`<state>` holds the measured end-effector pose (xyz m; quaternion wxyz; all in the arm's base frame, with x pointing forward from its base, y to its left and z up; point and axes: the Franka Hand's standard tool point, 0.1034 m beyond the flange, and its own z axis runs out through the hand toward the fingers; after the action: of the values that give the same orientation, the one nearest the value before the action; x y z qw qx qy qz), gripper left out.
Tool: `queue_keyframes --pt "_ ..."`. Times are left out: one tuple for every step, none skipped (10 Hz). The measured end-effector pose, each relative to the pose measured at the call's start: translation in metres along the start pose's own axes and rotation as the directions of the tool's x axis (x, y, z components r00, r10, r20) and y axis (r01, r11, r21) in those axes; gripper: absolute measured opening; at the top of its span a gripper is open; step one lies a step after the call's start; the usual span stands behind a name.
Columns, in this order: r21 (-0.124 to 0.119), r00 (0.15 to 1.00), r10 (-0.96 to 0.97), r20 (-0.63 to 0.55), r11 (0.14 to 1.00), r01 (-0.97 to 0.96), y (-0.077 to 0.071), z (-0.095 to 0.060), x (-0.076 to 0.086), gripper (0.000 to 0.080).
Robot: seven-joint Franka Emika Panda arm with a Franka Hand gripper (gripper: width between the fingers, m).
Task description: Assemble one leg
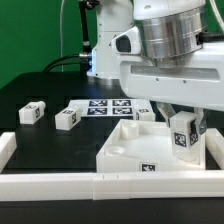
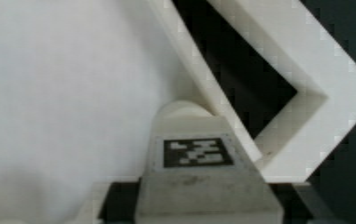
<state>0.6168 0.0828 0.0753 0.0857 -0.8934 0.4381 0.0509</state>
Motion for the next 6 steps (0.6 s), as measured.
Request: queue_keyframes --pt "-0.001 0.995 0.104 -0.001 0.995 -0.104 -0.0018 0.0010 -0.0027 0.0291" --pt "0.002 0.971 0.241 -0.005 0.971 -0.241 -0.0048 0.0022 -0.0063 0.0291" --pt "0.002 0.956 0.292 -0.006 0.956 -0.292 -0.0060 0.0026 -0.0082 0.0291" --pt "0.004 0.944 0.330 -0.001 0.944 -0.330 -0.0065 0.0027 -0.0086 0.0291" --pt "0.006 0.929 0.371 0.004 0.929 -0.371 -0.0072 0.0030 -0.0097 0.0291" --pt "0.006 0.935 0.354 0.004 0.935 -0.354 -0.0072 0.0031 -0.0098 0.0291"
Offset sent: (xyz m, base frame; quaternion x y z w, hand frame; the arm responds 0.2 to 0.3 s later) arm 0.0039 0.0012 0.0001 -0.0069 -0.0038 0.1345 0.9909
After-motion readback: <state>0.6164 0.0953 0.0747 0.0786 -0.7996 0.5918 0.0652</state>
